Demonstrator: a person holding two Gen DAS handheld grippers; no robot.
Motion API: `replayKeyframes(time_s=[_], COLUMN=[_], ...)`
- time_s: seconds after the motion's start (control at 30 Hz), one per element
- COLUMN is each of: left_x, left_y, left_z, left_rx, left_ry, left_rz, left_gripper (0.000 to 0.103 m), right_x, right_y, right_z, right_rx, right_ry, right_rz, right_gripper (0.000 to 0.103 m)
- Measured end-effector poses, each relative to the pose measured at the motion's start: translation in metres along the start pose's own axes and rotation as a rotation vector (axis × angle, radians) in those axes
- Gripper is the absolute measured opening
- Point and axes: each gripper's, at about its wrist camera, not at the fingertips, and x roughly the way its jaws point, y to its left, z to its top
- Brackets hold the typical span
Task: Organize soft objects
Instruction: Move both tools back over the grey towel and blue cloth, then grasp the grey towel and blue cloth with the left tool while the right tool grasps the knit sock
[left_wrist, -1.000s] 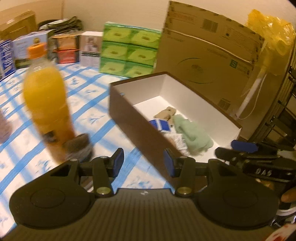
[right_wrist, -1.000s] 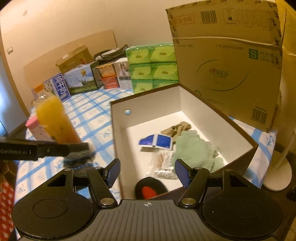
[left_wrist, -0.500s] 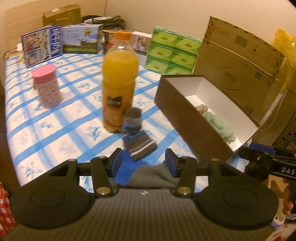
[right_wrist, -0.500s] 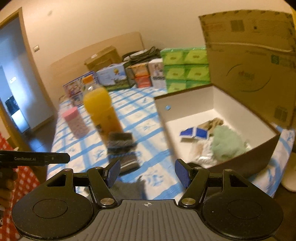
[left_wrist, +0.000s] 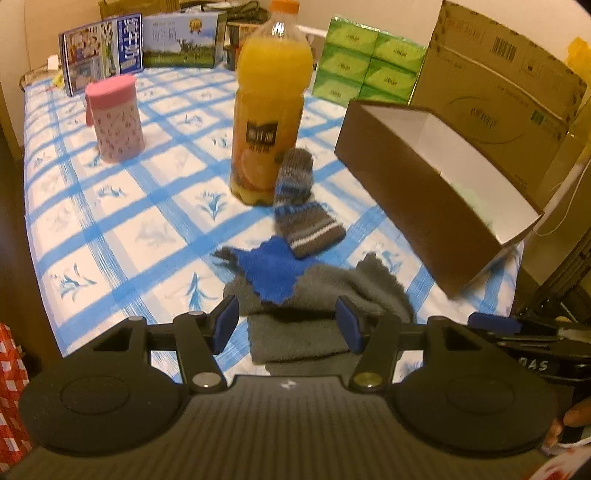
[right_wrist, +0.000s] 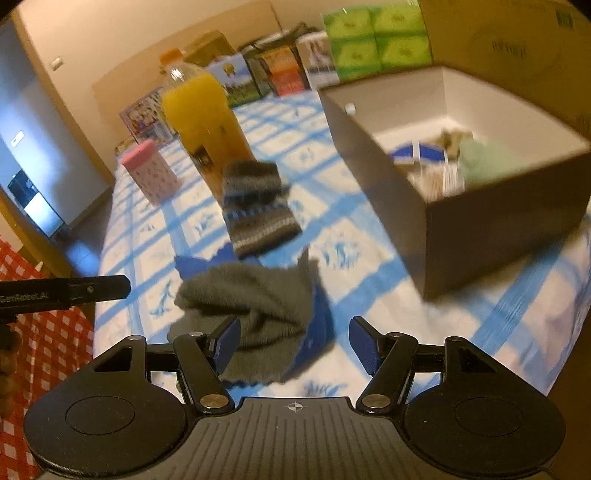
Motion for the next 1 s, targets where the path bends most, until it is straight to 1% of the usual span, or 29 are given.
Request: replayKeyframes(time_s=[0.23,0.4,0.53,0.6,0.67,0.77,0.83,0.9,1.0], left_x=[0.017,0.027,0.038,0.045,0.052,0.065,0.076,0.088,0.107], left_y=[0.011,0.012,0.003,-0.004,-0.011,-0.021,-0.025,-0.027,-0.023], left_z=[-0.003,-0.004,-0.006,-0.005,-0.003,0.002,0.006,0.011,0.017], left_rx=[-0.010,0.014,0.064,0.108,0.162,0.261,0.316,0.336,0.302], left_ry=[0.019,0.030,0.026,0.016,0.002,-0.026,-0.029,-0.022,0.017], left_rz=[-0.009,-0.042,-0.059,-0.074,-0.074,-0.067,-0.056,-0.077,-0.092], left_gripper=[0.054,0.055,0.055,0.056,0.057,0.064,0.064,0.066,0.067], right_x=[0.036,0.047,0.044,0.043,0.042,0.040,0.039,0.038,0.037], right_y=[-0.005,-0.002,-0.004,-0.007,-0.012,-0.018,-0.022,-0.025,-0.028], right_z=[-0.013,-0.013,-0.013,-0.013,-0.012,-0.011,-0.010,-0.010,-0.010], right_rx=[0.080,0.085,0.062,0.056,0.063,0.083,0.091,0.103,0.120], right_ry=[0.058,0.062,0.046,0.039,0.042,0.038,0.038,0.041,0.044], right_rz=[-0.003,-0.025,-0.069,-0.096,-0.102,-0.113,-0.116,-0.117,-0.117], right_gripper=[0.065,0.065,0.065,0.064,0.059,0.059,0.059,0.059,0.059])
